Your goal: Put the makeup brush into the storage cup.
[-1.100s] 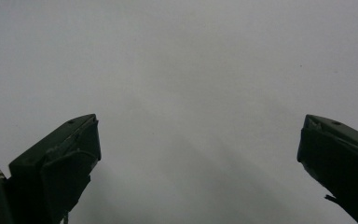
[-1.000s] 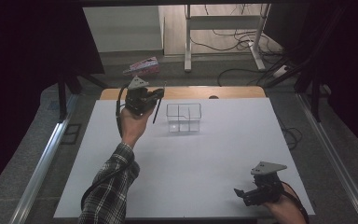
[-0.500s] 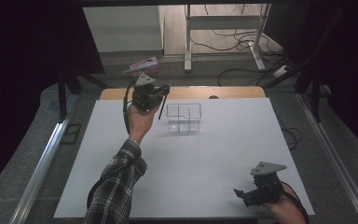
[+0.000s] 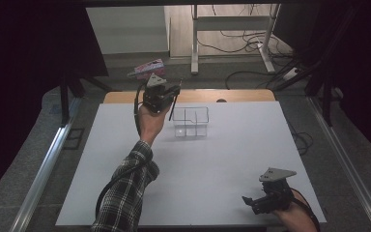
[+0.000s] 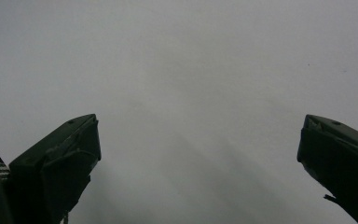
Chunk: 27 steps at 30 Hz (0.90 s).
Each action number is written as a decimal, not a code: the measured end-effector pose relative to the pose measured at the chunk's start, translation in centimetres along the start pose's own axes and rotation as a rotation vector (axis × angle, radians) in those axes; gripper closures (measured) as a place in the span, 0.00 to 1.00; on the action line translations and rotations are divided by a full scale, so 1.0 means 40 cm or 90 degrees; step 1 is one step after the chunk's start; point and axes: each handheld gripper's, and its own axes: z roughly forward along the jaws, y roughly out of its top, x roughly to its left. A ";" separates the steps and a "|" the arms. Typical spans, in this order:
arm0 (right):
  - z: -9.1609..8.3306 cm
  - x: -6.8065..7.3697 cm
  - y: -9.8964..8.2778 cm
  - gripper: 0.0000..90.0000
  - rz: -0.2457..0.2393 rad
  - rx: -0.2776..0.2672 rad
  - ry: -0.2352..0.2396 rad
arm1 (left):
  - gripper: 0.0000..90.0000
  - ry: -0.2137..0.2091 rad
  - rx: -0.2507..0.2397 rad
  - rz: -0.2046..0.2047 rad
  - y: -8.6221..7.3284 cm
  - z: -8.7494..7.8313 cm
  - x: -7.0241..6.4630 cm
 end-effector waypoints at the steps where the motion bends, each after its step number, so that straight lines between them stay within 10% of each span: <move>1: 0.000 0.001 0.000 0.00 0.000 0.001 0.000 | 0.96 0.001 0.000 0.000 0.000 0.002 0.001; 27: 0.002 0.002 0.000 0.00 -0.008 0.003 0.008 | 0.96 0.013 -0.016 -0.008 0.002 0.066 0.004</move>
